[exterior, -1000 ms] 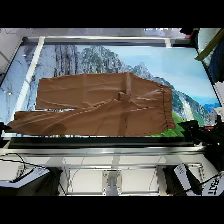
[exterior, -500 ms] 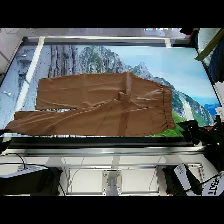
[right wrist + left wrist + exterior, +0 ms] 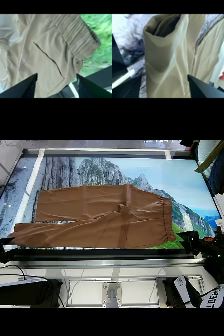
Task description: Fold the clothes and pants, and hang the long-sleeved shirts on hangers.
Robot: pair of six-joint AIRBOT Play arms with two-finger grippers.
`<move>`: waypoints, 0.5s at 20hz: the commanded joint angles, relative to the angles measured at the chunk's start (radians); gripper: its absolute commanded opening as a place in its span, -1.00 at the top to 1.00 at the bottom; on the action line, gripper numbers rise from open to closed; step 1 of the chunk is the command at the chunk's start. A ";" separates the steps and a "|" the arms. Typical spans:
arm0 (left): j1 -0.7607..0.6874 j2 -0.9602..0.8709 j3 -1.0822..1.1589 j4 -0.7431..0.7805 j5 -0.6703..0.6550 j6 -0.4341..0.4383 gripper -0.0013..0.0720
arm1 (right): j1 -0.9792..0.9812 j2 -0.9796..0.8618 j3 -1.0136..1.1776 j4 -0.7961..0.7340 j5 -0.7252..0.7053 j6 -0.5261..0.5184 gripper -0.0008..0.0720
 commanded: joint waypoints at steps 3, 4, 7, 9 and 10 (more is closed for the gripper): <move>-0.077 -0.010 0.001 -0.006 0.077 0.013 -0.78 | 0.001 0.006 0.000 0.005 -0.006 0.001 -0.55; -0.103 -0.010 0.001 -0.006 0.092 0.012 -0.77 | 0.001 0.006 0.000 0.005 -0.008 0.000 -0.55; -0.170 -0.010 0.001 -0.007 0.119 0.008 -0.23 | 0.001 0.006 0.000 -0.002 -0.050 -0.001 -0.55; -0.184 -0.010 0.001 -0.007 0.118 0.008 0.15 | -0.001 0.005 0.000 -0.044 -0.082 0.011 -0.56; -0.184 -0.010 0.001 -0.007 0.117 0.008 0.37 | -0.001 0.005 0.000 -0.061 -0.087 0.037 -0.56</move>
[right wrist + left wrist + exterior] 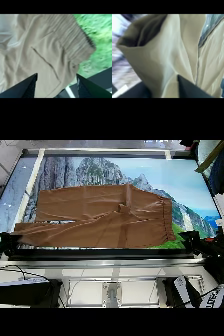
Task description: Fold the clothes and pants, and hang the long-sleeved shirts on hangers.
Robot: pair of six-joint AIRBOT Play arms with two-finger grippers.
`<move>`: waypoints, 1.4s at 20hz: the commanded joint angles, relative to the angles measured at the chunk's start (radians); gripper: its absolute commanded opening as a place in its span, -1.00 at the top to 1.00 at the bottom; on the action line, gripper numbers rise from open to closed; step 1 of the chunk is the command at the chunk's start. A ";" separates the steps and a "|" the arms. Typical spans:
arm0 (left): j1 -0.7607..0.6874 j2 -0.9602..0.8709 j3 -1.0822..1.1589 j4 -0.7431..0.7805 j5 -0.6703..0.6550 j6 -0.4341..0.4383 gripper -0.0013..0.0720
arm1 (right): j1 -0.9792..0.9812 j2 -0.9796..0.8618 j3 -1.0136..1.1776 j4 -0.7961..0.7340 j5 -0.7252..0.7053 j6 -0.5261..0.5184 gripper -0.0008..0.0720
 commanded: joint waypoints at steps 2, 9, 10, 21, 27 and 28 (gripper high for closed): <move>-0.026 0.000 0.001 0.000 0.007 -0.002 0.96 | -0.001 0.000 -0.001 -0.047 -0.036 0.051 -0.56; -0.027 0.000 0.001 -0.004 -0.006 -0.002 0.94 | -0.001 -0.028 -0.124 -0.036 -0.127 0.079 -0.55; -0.027 0.000 0.001 -0.008 -0.009 -0.002 0.94 | -0.001 -0.035 -0.156 -0.020 -0.151 0.070 -0.55; -0.027 0.001 0.001 -0.011 -0.018 -0.002 0.94 | 0.249 -0.177 -0.196 0.216 -0.447 -0.007 -0.51; -0.027 0.001 0.001 -0.011 -0.017 -0.001 0.94 | 0.298 -0.189 -0.196 0.302 -0.589 -0.008 -0.05; -0.027 0.001 0.001 -0.011 -0.018 -0.001 0.94 | 0.298 -0.188 -0.193 0.301 -0.588 -0.009 0.48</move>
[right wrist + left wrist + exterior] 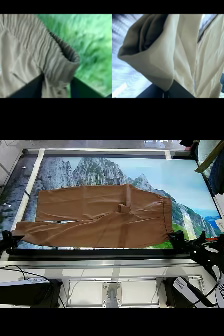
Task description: Fold the clothes and pants, and hang the long-sleeved shirts on hangers.
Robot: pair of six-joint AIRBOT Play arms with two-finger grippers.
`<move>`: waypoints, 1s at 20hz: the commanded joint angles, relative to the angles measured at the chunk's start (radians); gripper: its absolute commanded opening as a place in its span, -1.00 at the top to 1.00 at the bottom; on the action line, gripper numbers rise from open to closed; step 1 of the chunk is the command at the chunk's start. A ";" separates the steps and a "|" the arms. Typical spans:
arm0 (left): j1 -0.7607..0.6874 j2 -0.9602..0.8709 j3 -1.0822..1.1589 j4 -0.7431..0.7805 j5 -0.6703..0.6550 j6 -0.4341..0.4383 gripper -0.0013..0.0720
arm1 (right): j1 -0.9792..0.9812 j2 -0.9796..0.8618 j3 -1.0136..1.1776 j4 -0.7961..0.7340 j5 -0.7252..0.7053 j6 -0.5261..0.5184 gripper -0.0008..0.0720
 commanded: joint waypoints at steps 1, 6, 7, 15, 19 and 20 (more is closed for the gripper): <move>0.000 0.003 0.003 0.001 -0.007 0.001 0.94 | 0.018 -0.005 0.014 0.041 -0.039 -0.017 0.85; 0.001 0.148 0.035 0.126 -0.020 -0.010 0.94 | 0.017 0.139 0.126 -0.054 0.098 0.017 0.86; 0.001 0.198 0.047 0.177 -0.023 -0.016 0.94 | 0.017 0.186 0.149 -0.124 0.131 0.060 0.86; -0.056 0.527 0.053 0.306 -0.070 -0.061 0.95 | -0.182 0.637 0.214 -0.680 0.495 0.268 0.86; -0.119 0.573 0.054 0.328 -0.151 -0.070 0.94 | -0.290 0.727 0.312 -0.752 0.475 0.274 0.86; -0.139 0.582 0.055 0.325 -0.144 -0.093 0.95 | -0.290 0.713 0.341 -0.751 0.471 0.274 0.86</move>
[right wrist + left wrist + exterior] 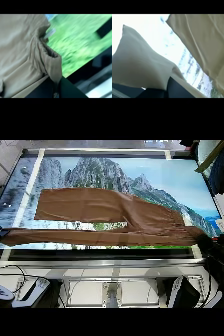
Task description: Fold the clothes and pants, and hang the long-sleeved shirts on hangers.
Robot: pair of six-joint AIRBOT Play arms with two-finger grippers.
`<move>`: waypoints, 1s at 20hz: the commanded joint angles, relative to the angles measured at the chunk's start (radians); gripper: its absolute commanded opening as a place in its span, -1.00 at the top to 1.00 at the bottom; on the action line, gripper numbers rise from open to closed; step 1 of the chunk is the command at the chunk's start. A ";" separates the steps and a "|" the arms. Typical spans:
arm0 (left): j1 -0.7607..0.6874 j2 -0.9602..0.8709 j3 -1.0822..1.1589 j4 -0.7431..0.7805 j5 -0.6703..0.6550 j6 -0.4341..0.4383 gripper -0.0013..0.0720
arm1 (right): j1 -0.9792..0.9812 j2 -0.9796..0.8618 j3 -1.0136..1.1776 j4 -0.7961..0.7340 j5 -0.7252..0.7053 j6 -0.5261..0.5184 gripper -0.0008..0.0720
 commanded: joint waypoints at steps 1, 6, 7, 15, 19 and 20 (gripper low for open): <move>-0.081 0.045 0.011 0.027 0.002 -0.045 0.95 | -0.048 0.024 0.084 -0.067 0.008 0.016 0.86; -0.470 -0.059 0.151 0.274 0.258 -0.224 0.95 | -0.031 -0.173 0.099 0.132 -0.060 0.003 0.86; -0.562 -0.116 0.214 0.357 0.302 -0.283 0.95 | -0.009 -0.231 0.099 0.160 -0.059 -0.014 0.86; -0.883 -0.646 0.749 0.760 0.345 -0.663 0.95 | 0.295 -0.625 0.221 0.212 -0.323 0.024 0.87; -0.887 -0.783 0.859 0.761 0.308 -0.720 0.95 | 0.361 -0.797 0.335 0.211 -0.372 0.069 0.86; -0.880 -0.798 0.864 0.760 0.311 -0.740 0.95 | 0.368 -0.831 0.354 0.210 -0.386 0.093 0.86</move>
